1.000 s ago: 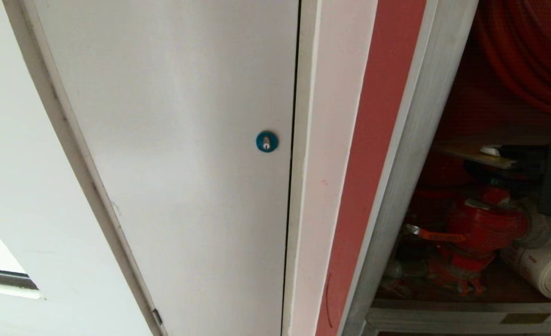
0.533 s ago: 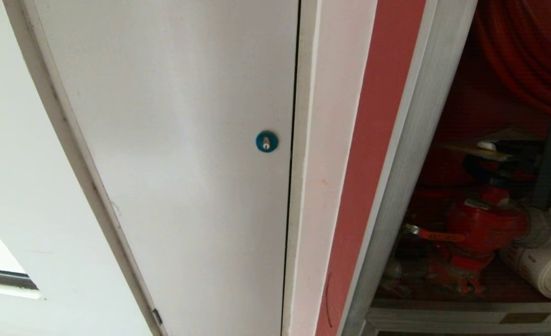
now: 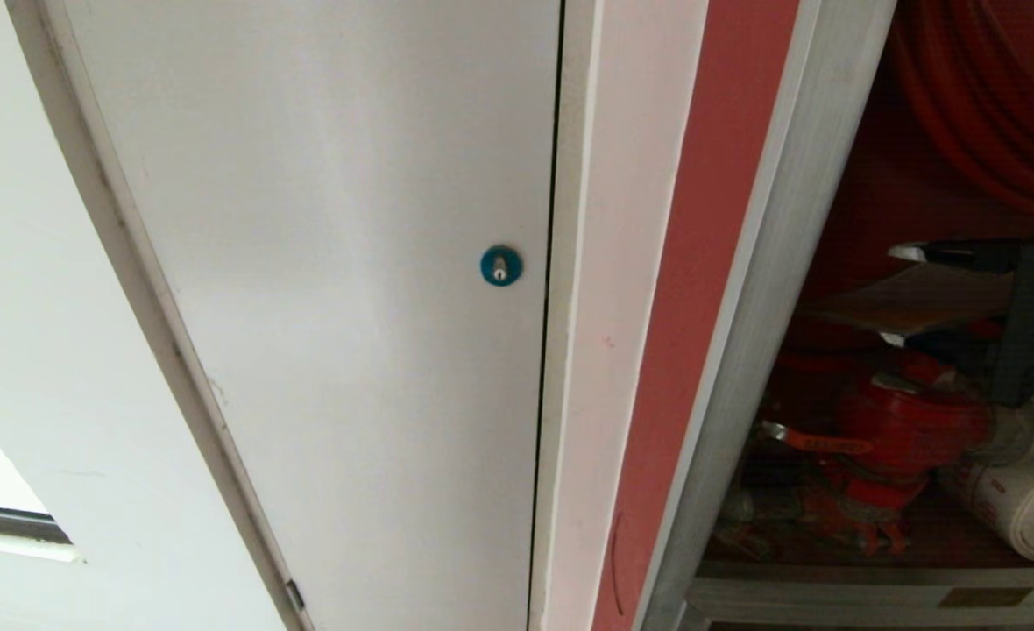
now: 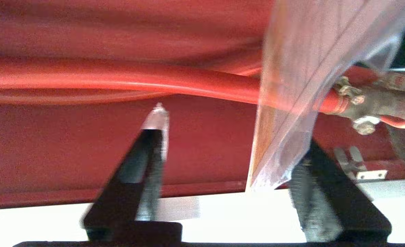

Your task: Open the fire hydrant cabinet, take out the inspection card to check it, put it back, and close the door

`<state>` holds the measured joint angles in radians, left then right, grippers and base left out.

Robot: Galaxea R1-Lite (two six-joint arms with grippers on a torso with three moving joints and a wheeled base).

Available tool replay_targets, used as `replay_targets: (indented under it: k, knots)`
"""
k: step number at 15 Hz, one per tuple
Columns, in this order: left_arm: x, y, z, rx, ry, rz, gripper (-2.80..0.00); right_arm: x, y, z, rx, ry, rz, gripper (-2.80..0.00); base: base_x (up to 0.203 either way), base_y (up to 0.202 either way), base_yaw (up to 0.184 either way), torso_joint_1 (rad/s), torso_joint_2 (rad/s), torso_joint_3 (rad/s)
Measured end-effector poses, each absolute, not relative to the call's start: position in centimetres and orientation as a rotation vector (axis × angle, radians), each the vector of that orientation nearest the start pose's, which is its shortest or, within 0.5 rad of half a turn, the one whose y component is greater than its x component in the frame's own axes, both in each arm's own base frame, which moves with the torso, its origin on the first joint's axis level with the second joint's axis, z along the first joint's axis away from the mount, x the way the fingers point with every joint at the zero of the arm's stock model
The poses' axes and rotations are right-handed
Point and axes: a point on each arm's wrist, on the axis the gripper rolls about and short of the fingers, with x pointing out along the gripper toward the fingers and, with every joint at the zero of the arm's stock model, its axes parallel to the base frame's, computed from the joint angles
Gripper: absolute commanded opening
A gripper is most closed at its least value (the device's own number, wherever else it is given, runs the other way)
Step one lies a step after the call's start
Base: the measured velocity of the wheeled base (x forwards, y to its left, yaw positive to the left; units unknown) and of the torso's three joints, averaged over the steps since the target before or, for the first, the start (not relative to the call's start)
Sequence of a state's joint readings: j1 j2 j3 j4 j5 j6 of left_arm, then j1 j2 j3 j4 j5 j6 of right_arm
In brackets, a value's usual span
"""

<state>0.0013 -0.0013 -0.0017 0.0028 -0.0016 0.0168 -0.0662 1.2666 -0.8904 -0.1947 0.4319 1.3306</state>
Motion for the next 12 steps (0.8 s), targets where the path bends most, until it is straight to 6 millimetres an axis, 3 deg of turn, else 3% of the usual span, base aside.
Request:
replay_targets:
  k: [12]
  knots:
    - [-2.3,0.0,7.6,0.017,0.0,0.0,-2.8,18.8,-0.3,26.4,1.358,0.414,0.176,0.0,0.0,0.0,0.0,0.0,0.0,0.0]
